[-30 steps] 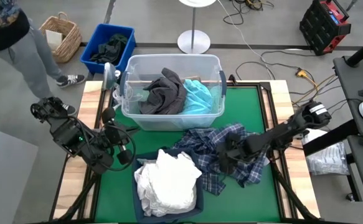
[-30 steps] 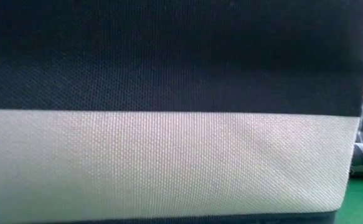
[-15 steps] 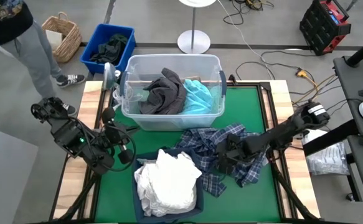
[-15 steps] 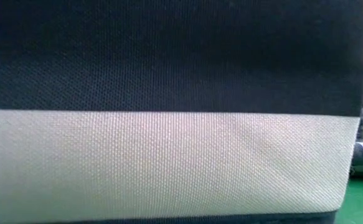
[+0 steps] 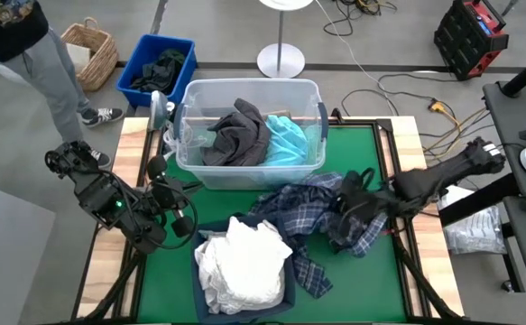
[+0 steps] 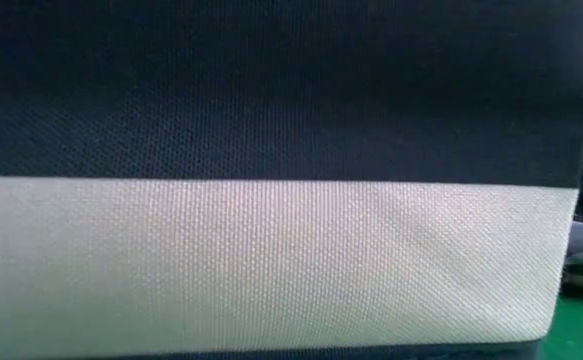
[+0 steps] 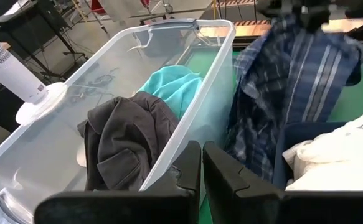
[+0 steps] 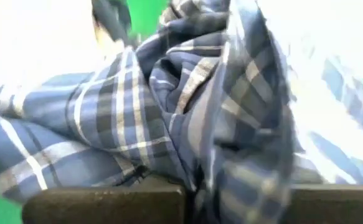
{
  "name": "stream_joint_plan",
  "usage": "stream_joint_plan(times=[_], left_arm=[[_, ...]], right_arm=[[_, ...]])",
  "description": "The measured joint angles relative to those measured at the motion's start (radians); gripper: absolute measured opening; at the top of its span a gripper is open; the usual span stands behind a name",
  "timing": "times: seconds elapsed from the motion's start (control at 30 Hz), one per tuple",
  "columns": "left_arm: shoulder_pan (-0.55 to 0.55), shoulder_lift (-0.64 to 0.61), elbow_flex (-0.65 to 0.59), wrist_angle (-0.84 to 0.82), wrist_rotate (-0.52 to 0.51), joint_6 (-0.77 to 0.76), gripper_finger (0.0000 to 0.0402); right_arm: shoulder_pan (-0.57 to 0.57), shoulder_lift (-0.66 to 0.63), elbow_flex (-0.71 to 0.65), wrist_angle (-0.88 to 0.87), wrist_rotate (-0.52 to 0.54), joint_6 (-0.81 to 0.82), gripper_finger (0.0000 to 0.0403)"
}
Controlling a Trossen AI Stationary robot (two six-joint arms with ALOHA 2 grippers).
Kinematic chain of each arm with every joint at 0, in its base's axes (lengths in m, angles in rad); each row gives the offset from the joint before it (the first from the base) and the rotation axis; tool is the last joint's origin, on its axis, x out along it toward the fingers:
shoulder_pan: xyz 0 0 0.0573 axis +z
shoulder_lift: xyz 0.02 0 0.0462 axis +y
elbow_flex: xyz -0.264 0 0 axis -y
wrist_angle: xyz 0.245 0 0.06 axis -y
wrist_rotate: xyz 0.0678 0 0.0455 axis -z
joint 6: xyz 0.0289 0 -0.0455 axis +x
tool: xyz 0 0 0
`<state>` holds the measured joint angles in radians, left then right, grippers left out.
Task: Sort clothes
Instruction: Put the blue checkered polo shirts into the transparent laundry bin
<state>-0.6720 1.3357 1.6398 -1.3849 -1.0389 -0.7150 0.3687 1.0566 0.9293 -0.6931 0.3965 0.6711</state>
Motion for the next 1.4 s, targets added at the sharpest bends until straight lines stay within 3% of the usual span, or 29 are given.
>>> stream_joint_plan(times=[0.37,0.77,1.07,1.4], left_arm=[[0.0,0.0,0.0,0.004,-0.044,0.0,0.0],[0.0,0.0,0.0,0.007,-0.064,0.0,0.0],[0.0,0.0,0.003,0.029,-0.081,0.0,0.0],[0.0,-0.001,0.143,0.041,-0.082,0.057,0.0]], right_arm=[[0.0,-0.076,0.212,-0.001,0.088,-0.135,0.0013],[0.0,0.009,0.564,0.113,0.105,-0.484,0.0013],[-0.001,0.084,0.728,0.308,0.106,-0.72,0.0013],[-0.012,0.213,0.982,0.393,0.105,-0.878,0.0013]])
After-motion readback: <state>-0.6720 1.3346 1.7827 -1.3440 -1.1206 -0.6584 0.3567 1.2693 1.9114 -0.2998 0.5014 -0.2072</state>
